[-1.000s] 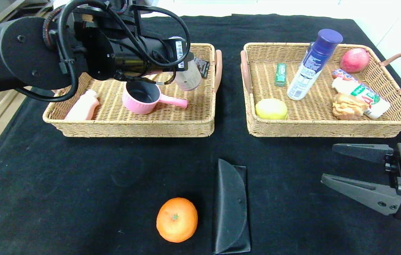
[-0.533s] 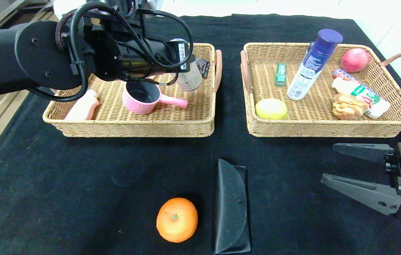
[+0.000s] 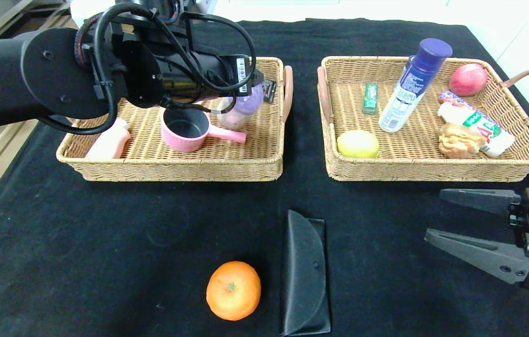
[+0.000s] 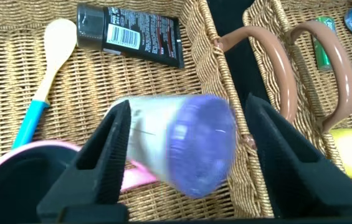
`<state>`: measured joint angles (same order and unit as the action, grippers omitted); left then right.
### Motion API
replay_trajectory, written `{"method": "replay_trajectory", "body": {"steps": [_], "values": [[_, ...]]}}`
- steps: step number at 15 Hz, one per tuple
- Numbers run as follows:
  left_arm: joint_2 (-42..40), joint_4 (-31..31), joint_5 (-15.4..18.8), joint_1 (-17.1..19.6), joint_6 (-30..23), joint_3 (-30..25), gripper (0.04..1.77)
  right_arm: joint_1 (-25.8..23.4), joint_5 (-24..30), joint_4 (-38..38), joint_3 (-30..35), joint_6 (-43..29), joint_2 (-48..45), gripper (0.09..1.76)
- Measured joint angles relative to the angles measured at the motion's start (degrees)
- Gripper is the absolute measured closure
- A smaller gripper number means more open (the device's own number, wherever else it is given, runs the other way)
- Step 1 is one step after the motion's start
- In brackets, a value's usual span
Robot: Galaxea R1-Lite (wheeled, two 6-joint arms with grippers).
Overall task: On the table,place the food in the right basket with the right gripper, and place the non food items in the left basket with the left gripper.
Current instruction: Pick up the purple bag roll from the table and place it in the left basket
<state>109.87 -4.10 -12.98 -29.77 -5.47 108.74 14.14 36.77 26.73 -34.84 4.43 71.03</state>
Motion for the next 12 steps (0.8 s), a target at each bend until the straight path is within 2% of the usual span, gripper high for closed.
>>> {"method": "replay_trajectory", "body": {"steps": [4,7,12], "values": [[-0.94,-0.52,-0.22,-0.11,0.00,-1.13,0.31,-0.01,0.00,0.00,0.09,0.00,0.00,0.14],[-3.32,-2.05,-0.41,-0.77,-0.12,-4.30,0.25,-0.01,0.02,-0.02,0.12,0.00,0.00,0.14],[-10.29,-2.23,-2.32,-5.81,-0.48,-16.48,0.17,-0.01,0.00,-0.02,-0.02,-0.07,-0.56,0.14]]}}
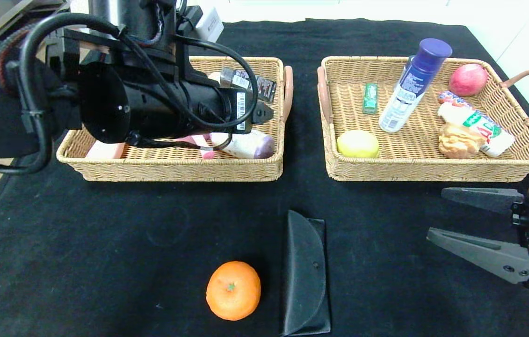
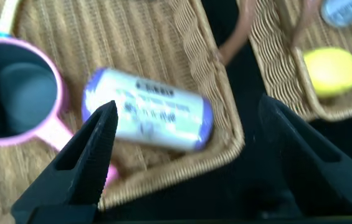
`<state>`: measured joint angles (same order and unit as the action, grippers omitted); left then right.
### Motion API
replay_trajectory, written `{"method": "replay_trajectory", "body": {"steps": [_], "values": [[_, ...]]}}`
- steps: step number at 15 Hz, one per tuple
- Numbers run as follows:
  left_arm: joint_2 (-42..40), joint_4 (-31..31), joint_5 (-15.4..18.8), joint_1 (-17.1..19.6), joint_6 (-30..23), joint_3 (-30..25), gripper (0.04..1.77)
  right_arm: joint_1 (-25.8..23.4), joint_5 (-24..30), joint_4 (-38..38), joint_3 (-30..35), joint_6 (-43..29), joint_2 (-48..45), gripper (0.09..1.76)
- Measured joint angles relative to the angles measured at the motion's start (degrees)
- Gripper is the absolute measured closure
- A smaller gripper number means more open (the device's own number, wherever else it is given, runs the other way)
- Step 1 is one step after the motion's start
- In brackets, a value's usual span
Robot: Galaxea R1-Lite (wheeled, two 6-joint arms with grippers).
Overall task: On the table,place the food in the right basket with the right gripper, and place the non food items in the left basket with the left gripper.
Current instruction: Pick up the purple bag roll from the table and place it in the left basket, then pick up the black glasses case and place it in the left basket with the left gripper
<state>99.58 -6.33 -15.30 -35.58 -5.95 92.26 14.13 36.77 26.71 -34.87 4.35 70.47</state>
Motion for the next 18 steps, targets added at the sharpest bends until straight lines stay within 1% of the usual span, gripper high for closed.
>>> {"method": "replay_trajectory", "body": {"steps": [4,7,10,13,16,18], "values": [[-4.66,-0.20,-1.76,-5.53,-0.96,-9.11,0.14,0.00,-0.09,-0.22,-0.22,-0.17,-0.82,0.14],[-6.10,-3.07,-3.39,-10.41,-3.52,-12.78,0.13,-0.11,-0.15,-0.23,-0.38,-0.28,-1.02,0.14],[-5.75,-6.35,-5.06,-14.86,-6.47,-14.18,0.12,-0.90,-0.11,-0.22,-0.66,-0.30,-1.66,0.14],[-3.94,-6.77,-7.83,-17.36,-7.28,-14.56,0.11,-2.80,0.05,-0.41,-1.44,-0.41,-3.28,0.14],[-1.21,-6.44,-12.67,-20.09,-8.35,-13.92,0.11,-4.40,0.02,-0.65,-2.12,-0.45,-4.83,0.14],[0.20,-6.60,-13.80,-21.36,-8.74,-13.76,0.11,-6.03,0.02,-0.67,-2.71,-0.45,-5.45,0.14]]}}
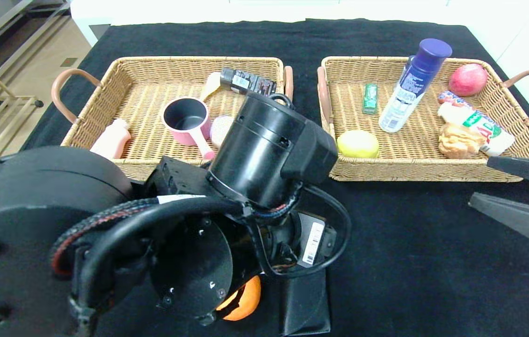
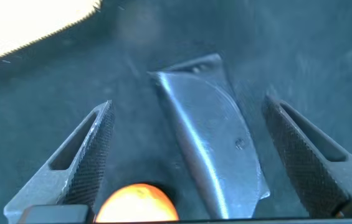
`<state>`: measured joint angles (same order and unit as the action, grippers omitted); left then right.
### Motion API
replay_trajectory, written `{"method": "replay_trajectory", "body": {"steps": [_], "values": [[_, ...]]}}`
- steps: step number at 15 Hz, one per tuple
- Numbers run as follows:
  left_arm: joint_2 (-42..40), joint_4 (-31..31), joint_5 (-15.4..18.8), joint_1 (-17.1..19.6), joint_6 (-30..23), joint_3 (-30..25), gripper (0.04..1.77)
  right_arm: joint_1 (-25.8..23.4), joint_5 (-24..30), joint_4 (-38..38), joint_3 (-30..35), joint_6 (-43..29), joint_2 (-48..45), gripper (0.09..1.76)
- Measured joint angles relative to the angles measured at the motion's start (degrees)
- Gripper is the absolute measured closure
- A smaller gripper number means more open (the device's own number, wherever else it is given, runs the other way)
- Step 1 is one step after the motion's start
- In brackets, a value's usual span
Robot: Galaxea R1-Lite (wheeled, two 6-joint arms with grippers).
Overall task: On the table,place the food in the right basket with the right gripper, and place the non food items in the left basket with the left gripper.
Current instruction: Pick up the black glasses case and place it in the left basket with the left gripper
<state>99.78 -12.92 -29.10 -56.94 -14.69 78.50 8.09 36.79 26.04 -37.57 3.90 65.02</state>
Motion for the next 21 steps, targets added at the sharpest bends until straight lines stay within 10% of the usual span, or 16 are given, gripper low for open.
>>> {"method": "replay_trajectory", "body": {"steps": [21], "values": [[9.86,0.39,-7.94,-2.95,-10.78,1.24,0.09,-3.94,-0.20,-0.02,-0.90,0.32,-0.43,0.14]]}}
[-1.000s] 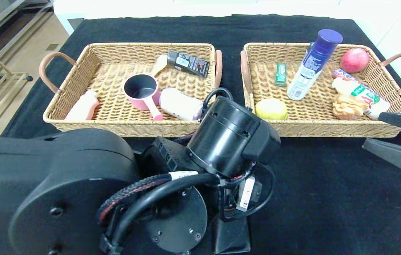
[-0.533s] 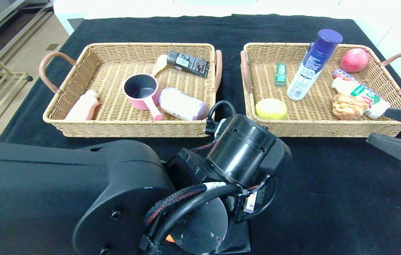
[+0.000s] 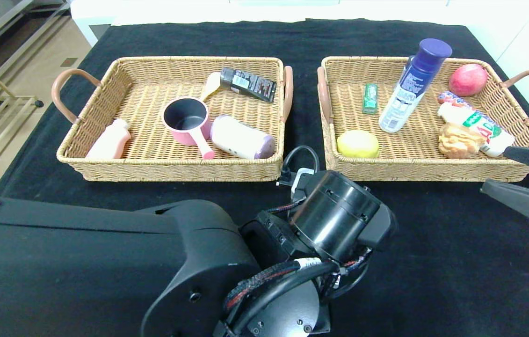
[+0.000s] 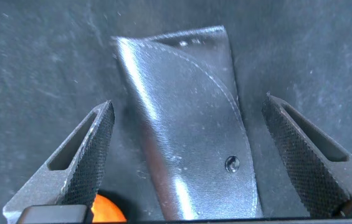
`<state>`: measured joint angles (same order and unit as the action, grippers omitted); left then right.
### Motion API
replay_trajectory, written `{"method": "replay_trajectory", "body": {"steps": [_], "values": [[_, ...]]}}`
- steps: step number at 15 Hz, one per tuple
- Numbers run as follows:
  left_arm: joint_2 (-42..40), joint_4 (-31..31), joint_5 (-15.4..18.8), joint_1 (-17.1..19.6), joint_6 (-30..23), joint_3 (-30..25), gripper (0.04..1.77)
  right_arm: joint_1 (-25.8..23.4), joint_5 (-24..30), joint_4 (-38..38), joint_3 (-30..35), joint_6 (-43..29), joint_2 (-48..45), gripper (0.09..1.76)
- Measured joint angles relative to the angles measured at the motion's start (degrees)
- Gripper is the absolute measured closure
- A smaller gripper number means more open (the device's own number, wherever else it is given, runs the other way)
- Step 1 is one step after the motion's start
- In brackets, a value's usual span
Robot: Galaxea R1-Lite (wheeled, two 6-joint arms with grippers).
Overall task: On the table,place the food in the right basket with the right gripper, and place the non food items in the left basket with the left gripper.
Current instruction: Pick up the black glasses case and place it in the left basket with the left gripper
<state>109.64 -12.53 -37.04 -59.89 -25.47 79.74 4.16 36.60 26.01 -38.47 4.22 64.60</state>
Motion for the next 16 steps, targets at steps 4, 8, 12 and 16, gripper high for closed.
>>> {"method": "replay_trajectory", "body": {"steps": [4,8,12,16], "values": [[0.69,-0.04,-0.11,-0.33,-1.05,-0.13,0.09,0.22,0.00,0.00,0.13,0.05,0.20,0.14],[0.96,-0.44,-0.11,-0.41,-1.10,-0.17,0.44,0.22,0.00,0.02,0.16,0.05,0.32,0.14],[1.19,-0.55,-0.01,-0.41,-1.01,-0.26,0.92,0.22,-0.02,0.00,0.22,0.05,0.50,0.14],[1.33,-0.48,0.05,-0.39,-1.07,-0.26,1.06,0.22,0.02,0.00,0.30,0.11,0.76,0.14]]}}
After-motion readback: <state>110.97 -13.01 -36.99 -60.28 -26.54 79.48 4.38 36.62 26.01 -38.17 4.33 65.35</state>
